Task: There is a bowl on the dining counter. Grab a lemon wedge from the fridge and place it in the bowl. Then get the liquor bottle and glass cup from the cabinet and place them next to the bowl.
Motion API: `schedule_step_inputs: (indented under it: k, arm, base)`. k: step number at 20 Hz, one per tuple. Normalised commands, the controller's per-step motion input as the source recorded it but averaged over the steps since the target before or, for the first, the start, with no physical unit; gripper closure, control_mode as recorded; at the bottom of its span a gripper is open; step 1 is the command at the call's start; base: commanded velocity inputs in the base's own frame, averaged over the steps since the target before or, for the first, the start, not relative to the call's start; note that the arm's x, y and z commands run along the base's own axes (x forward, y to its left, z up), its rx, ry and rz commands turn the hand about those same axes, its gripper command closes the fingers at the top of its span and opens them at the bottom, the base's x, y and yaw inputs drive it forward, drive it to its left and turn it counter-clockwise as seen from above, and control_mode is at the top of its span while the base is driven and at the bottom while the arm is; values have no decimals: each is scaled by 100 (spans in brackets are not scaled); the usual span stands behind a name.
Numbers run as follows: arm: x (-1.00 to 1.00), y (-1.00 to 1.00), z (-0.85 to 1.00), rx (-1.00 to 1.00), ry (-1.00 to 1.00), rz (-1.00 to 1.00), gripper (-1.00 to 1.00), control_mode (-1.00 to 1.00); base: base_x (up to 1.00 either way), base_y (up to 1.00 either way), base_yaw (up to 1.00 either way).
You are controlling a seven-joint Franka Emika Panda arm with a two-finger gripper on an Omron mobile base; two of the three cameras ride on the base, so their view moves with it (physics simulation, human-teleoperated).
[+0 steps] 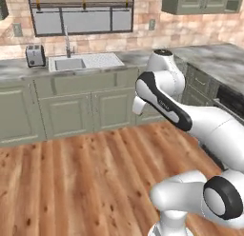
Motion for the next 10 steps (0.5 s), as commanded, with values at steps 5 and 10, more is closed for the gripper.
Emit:
schedule_step_inputs:
  k: [5,10]
  arm:
    - [0,0,0,0,0,0,-100,100]
    - [0,0,0,0,0,0,-100,100]
  base:
    - [95,-1,67]
    - [100,0,54]
